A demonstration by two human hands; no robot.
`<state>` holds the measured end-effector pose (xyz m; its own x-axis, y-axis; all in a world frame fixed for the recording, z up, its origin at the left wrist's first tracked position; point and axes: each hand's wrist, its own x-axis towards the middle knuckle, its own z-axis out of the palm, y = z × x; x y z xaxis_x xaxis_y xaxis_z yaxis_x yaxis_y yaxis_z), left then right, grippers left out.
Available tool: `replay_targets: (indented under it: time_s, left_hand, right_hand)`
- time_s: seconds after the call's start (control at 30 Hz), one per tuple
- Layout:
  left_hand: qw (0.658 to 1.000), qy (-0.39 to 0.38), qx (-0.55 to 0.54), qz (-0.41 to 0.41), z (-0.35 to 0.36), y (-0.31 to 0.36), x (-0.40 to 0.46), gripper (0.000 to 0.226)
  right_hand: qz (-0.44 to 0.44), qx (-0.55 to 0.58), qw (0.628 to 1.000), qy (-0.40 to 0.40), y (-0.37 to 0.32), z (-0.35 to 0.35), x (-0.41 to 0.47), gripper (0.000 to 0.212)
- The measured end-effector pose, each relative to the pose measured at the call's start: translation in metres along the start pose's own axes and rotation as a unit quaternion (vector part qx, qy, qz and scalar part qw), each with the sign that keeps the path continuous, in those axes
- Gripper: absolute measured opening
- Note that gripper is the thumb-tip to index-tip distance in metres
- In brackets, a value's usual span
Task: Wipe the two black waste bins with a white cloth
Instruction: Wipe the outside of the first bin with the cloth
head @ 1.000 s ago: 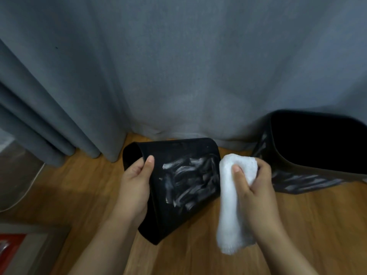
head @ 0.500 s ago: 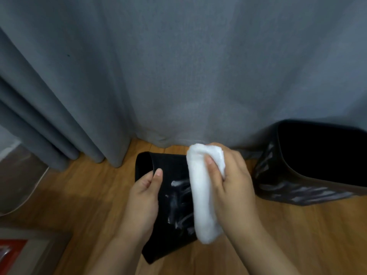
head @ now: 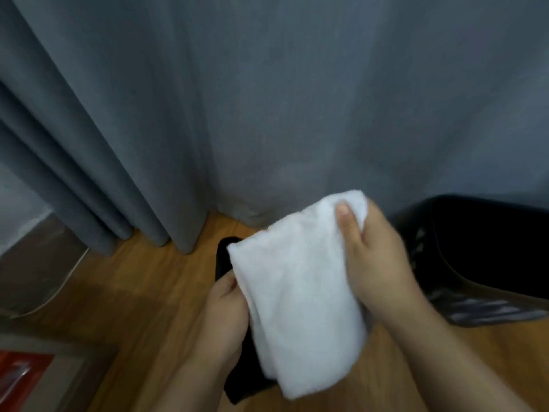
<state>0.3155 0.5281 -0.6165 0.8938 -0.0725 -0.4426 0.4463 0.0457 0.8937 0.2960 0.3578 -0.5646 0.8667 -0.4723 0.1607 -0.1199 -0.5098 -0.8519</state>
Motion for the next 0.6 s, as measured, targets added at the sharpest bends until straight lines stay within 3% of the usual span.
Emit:
replay_targets:
  time_s: [0.1, 0.17, 0.23, 0.33, 0.4, 0.6]
  left_hand:
    - [1.0, -0.025, 0.009, -0.006, 0.0, 0.002, -0.003, 0.033]
    - [1.0, -0.029, 0.003, -0.002, -0.001, 0.001, -0.002, 0.034]
    - [1.0, -0.03, -0.004, 0.003, -0.003, -0.002, -0.001, 0.035]
    - [0.999, -0.036, -0.034, -0.001, -0.004, -0.004, 0.001, 0.033]
    - [0.996, -0.053, -0.065, -0.005, -0.004, -0.004, 0.001, 0.033]
    - [0.995, -0.062, -0.083, 0.004, -0.007, -0.005, -0.004, 0.035]
  right_hand:
    - [0.086, -0.135, 0.984, -0.079, 0.025, 0.022, 0.006, 0.036]
    - [0.098, -0.135, 0.981, -0.101, 0.023, 0.029, -0.001, 0.042]
    - [0.057, -0.145, 0.982, -0.104, 0.013, 0.038, -0.017, 0.054]
    - [-0.044, -0.268, 0.959, -0.08, 0.008, 0.058, -0.047, 0.085]
    - [-0.054, -0.315, 0.945, -0.071, 0.01, 0.069, -0.06, 0.095]
    - [-0.089, -0.326, 0.94, -0.05, 0.022, 0.071, -0.059, 0.074]
